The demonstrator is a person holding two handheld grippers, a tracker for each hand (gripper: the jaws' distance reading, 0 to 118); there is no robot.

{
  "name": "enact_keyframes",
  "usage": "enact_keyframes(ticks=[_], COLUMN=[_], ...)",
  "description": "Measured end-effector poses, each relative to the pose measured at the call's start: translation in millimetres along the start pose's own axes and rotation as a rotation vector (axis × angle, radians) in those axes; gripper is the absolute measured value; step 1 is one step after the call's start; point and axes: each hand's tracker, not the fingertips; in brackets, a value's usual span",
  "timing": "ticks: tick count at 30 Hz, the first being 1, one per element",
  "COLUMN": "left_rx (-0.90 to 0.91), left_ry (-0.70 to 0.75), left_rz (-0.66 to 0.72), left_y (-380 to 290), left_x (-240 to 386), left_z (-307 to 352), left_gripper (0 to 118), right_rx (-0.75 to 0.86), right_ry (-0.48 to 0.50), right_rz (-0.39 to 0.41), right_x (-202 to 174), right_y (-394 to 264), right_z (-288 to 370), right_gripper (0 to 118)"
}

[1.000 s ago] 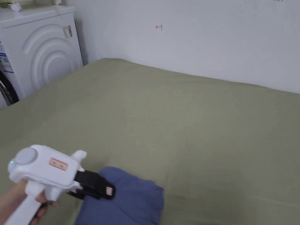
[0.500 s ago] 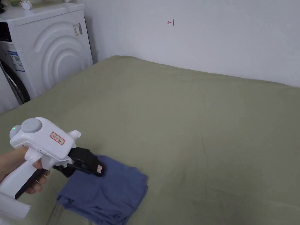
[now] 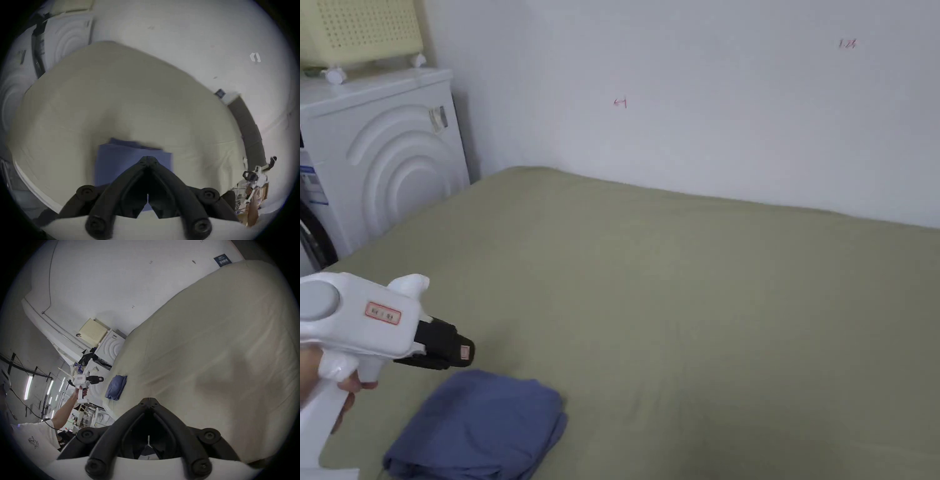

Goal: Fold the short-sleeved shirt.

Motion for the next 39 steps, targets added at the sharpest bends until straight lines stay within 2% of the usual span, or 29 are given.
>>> enact_keyframes(ticks=[3, 5, 9, 10, 11, 12, 14, 18, 22, 29, 34, 35, 36, 37, 38, 39], left_rx=[0.077, 0.199, 0.466, 0.541, 0.606, 0.643, 0.699, 0.719, 0.718, 0.713, 0.717, 0.717, 0.721, 0.722, 0.714, 0.712], left_ry=[-0.052, -0.035, 0.073, 0.123, 0.13, 0.112, 0.187, 0.172, 0.178, 0.203, 0.192, 0.192, 0.191, 0.193, 0.191, 0.191], left_rz=[-0.064, -0.135, -0.228, -0.239, -0.251, -0.282, -0.338, -0.387, -0.393, -0.42, -0.416, -0.416, -0.414, -0.413, -0.412, -0.411], left_y=[-21, -39, -83, -95, -104, -110, -121, -127, -127, -131, -131, -132, -133, -133, -132, -134], left_x=[83, 148, 266, 294, 315, 333, 370, 397, 397, 391, 388, 388, 388, 388, 385, 385], left_z=[1, 1, -3, -5, -5, -5, -4, 1, 9, 15, 19, 20, 20, 19, 18, 19], left_gripper=[0, 0, 0, 0, 0, 0, 0, 0, 0, 0, 0, 17, 52, 106, 118, 118], right_rx=[0.075, 0.171, 0.369, 0.442, 0.491, 0.525, 0.545, 0.574, 0.604, 0.625, 0.642, 0.647, 0.673, 0.693, 0.701, 0.703], right_ry=[-0.103, -0.247, -0.61, -0.692, -0.705, -0.709, -0.691, -0.664, -0.666, -0.655, -0.658, -0.656, -0.659, -0.658, -0.655, -0.674], right_rz=[0.141, 0.286, 0.584, 0.632, 0.658, 0.666, 0.655, 0.643, 0.652, 0.616, 0.634, 0.634, 0.628, 0.627, 0.624, 0.631], right_x=[-22, -44, -96, -104, -109, -113, -121, -131, -137, -140, -149, -150, -151, -152, -152, -153], right_y=[19, 30, 37, 36, 35, 36, 39, 42, 41, 44, 43, 42, 41, 40, 40, 40], right_z=[9, 13, 16, 18, 20, 23, 30, 46, 56, 65, 68, 68, 69, 70, 70, 71], right_gripper=[1, 1, 1, 1, 1, 1, 1, 1, 1, 1, 3, 10, 34, 82, 102, 104])
